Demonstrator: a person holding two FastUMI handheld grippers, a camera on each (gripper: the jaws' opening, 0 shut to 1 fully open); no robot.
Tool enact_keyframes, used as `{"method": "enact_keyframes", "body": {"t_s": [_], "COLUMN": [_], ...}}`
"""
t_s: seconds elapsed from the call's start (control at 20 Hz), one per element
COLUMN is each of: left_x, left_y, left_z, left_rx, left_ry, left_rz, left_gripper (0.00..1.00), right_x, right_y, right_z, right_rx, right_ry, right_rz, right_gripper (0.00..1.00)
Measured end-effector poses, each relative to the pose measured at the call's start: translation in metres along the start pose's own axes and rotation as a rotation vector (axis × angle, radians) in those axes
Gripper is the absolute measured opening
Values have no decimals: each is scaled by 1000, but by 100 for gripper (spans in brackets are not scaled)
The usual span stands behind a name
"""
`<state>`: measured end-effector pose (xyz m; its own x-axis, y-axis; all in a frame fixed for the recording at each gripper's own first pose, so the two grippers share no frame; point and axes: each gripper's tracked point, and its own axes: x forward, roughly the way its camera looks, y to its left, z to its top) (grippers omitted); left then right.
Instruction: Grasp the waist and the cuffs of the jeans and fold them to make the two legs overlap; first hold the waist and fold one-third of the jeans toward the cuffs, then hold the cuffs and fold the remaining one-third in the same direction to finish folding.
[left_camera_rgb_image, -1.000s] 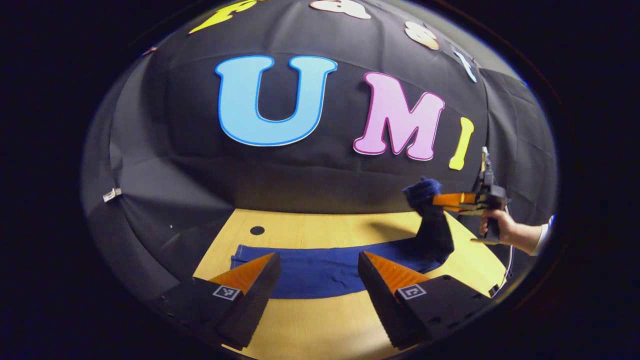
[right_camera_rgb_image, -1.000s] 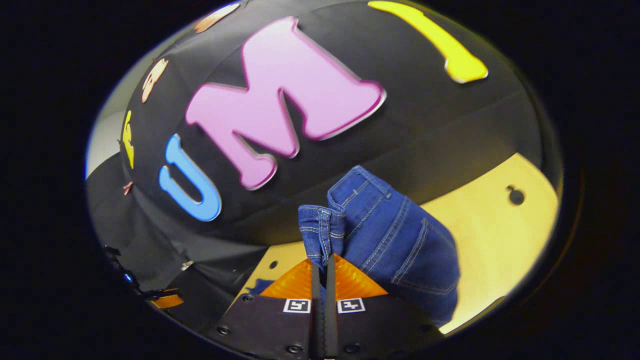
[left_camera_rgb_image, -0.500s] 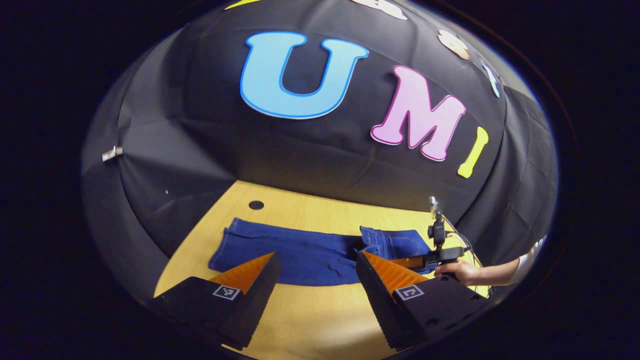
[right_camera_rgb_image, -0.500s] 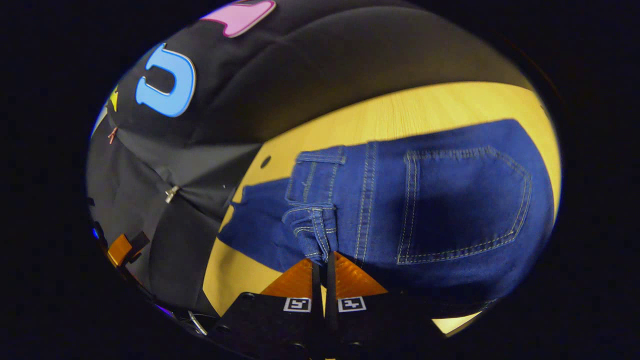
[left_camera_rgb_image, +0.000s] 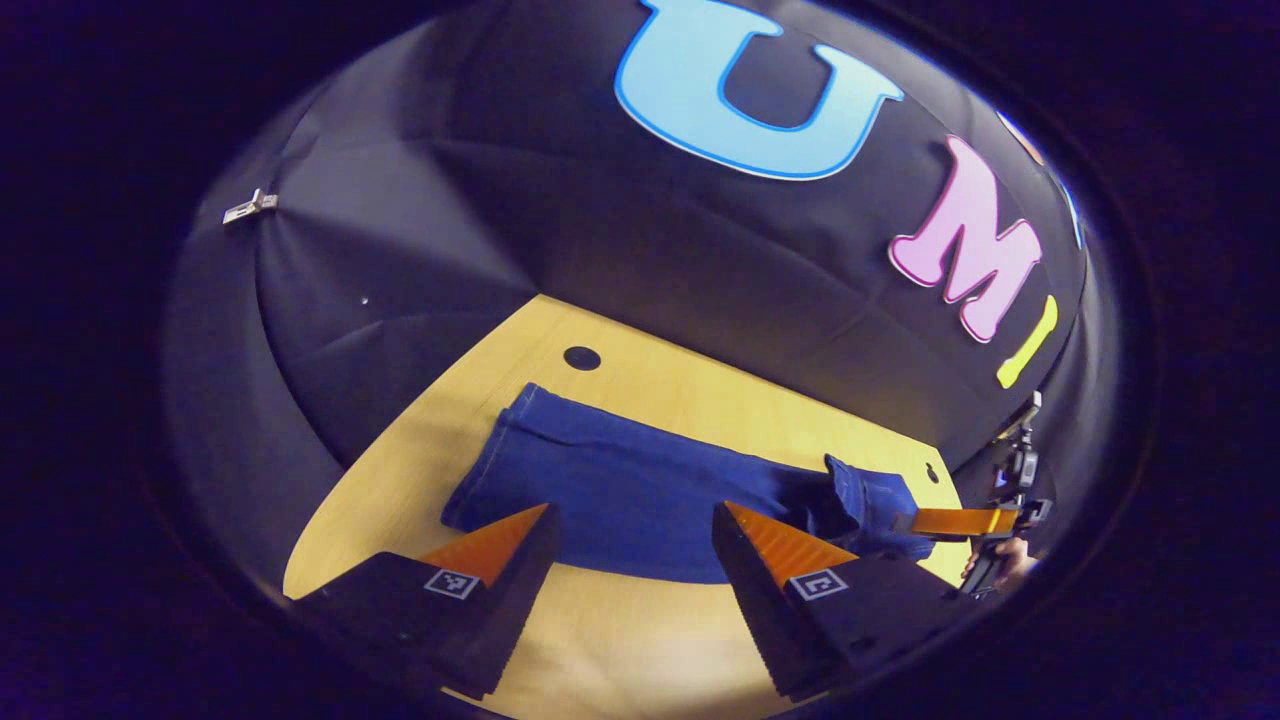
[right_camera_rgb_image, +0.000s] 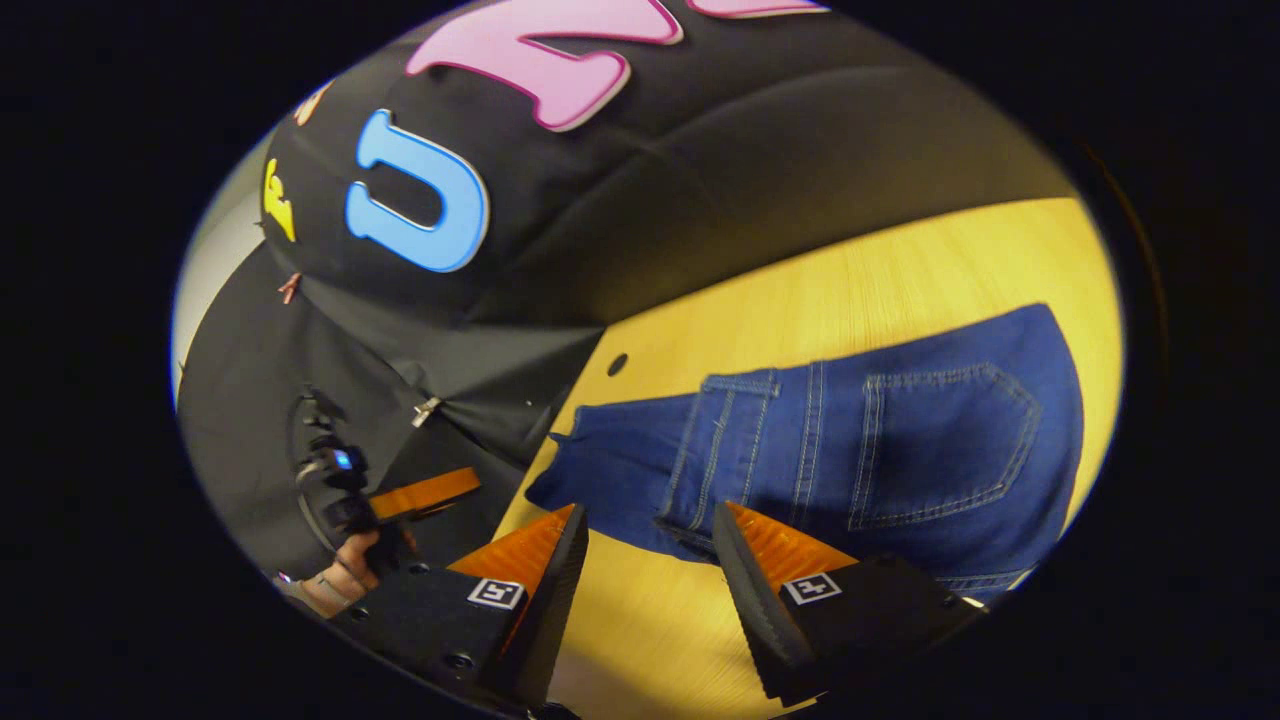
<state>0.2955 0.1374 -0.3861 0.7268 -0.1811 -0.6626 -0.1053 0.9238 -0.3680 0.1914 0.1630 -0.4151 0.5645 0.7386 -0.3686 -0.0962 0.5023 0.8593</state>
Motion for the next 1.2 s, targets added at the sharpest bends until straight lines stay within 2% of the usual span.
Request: {"method": "enact_keyframes", "body": {"t_s": [0.15, 0.2, 0.25, 0.4, 0.5, 0.65, 0.75, 0.8, 0.85, 0.9, 0.95, 1.05, 1.1, 1.15, 1.2], "left_x": [38, 51, 68, 106, 120, 138, 149, 143, 152, 141, 144, 142, 145, 146, 145], "left_y": [41, 54, 67, 82, 102, 116, 114, 116, 117, 115, 115, 111, 110, 105, 98], "left_z": [15, 17, 16, 3, 0, -29, -21, -27, -23, -27, -24, -23, -25, -24, -27], "left_rx": [41, 71, 104, 155, 216, 245, 283, 285, 288, 284, 286, 295, 296, 302, 301], "left_ry": [39, 56, 94, 201, 260, 391, 370, 411, 379, 413, 398, 417, 429, 426, 430], "left_rz": [57, 81, 112, 127, 182, 202, 187, 192, 191, 196, 194, 188, 184, 176, 157], "left_gripper": [96, 92, 96, 97, 96, 97, 100, 95, 97, 98, 94, 98, 88, 87, 78], "right_x": [-23, -28, -31, -40, -45, -54, -59, -61, -64, -66, -68, -73, -74, -76, -78], "right_y": [-1, -4, -10, -31, -41, -55, -63, -64, -63, -64, -65, -67, -66, -66, -66], "right_z": [19, 22, 23, 22, 16, 7, -2, -5, -6, -5, -6, -2, 0, 1, 2], "right_rx": [-10, -15, -21, -28, -11, -4, 17, 31, 44, 52, 55, 54, 60, 66, 70], "right_ry": [-51, -62, -66, -69, -67, -64, -53, -54, -55, -57, -58, -66, -72, -76, -82], "right_rz": [-3, -12, -24, -68, -89, -128, -149, -158, -160, -164, -170, -180, -181, -183, -184], "right_gripper": [78, 78, 78, 78, 78, 78, 78, 78, 78, 78, 78, 78, 78, 78, 78]}}
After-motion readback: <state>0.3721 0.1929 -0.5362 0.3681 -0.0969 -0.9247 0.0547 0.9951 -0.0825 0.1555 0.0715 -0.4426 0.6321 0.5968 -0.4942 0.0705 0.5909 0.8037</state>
